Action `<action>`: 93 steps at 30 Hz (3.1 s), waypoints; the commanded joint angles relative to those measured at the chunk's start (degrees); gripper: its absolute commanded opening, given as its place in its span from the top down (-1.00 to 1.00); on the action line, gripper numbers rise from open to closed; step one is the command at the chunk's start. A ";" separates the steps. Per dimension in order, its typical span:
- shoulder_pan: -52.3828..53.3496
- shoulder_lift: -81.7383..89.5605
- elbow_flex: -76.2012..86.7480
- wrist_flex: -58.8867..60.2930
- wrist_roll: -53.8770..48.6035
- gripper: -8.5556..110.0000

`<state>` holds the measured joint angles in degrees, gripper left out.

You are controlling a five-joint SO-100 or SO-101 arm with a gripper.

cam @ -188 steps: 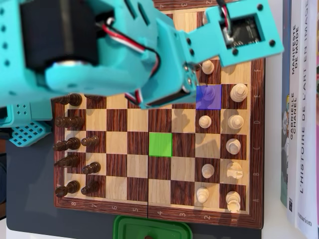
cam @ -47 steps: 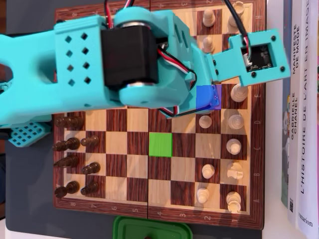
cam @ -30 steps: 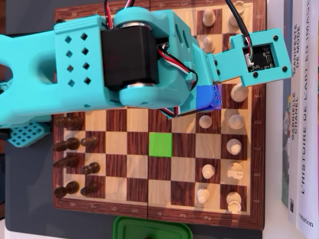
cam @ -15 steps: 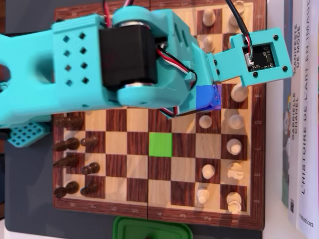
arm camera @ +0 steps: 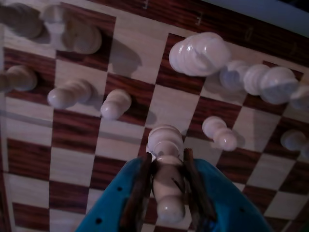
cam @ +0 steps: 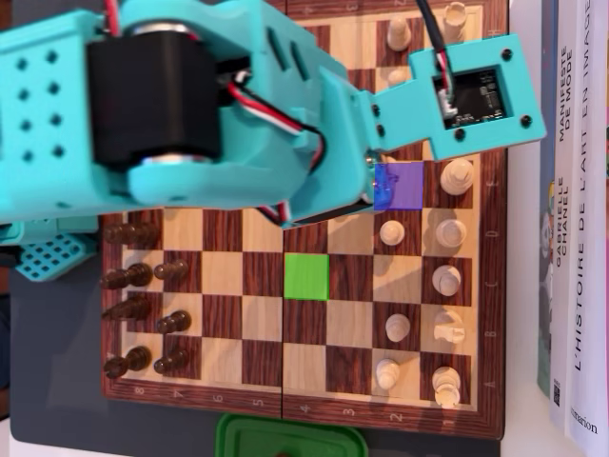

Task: Play chess

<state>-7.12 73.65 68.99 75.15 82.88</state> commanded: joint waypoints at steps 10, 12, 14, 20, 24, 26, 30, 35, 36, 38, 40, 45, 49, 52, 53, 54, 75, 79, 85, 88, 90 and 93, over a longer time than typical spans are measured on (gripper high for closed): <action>1.85 10.46 4.04 -0.18 -0.18 0.77; 2.99 11.34 5.19 -0.18 -0.26 0.77; 4.04 12.48 6.50 -0.09 -0.26 0.77; 7.73 16.52 12.74 -0.18 -0.35 0.77; 10.20 19.42 17.58 -0.62 -1.14 0.77; 11.25 20.30 19.42 -0.62 -2.37 0.77; 13.01 20.83 21.80 -0.70 -2.81 0.77; 15.82 20.74 23.38 -0.70 -4.57 0.77; 16.26 20.57 23.55 -0.70 -4.92 0.77; 16.87 20.39 23.64 -0.70 -5.45 0.77; 17.23 20.30 23.73 -0.70 -5.98 0.77; 17.67 19.34 23.73 -0.79 -5.98 0.77; 17.40 15.38 23.64 -2.81 -6.06 0.77; 17.40 14.94 23.64 -3.08 -6.06 0.77; 17.40 14.94 23.55 -3.08 -6.06 0.77; 17.40 14.85 23.47 -3.08 -6.42 0.77; 16.96 10.11 22.85 -3.08 -6.86 0.77; 16.96 10.11 22.06 -3.08 -6.86 0.76; 16.52 10.20 21.80 -3.08 -6.86 0.76; 16.44 10.20 21.53 -3.08 -6.86 0.76; 16.44 10.20 21.53 -3.08 -6.86 0.75; 16.44 10.20 21.53 -3.08 -6.86 0.70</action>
<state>9.58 83.50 92.72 72.51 76.29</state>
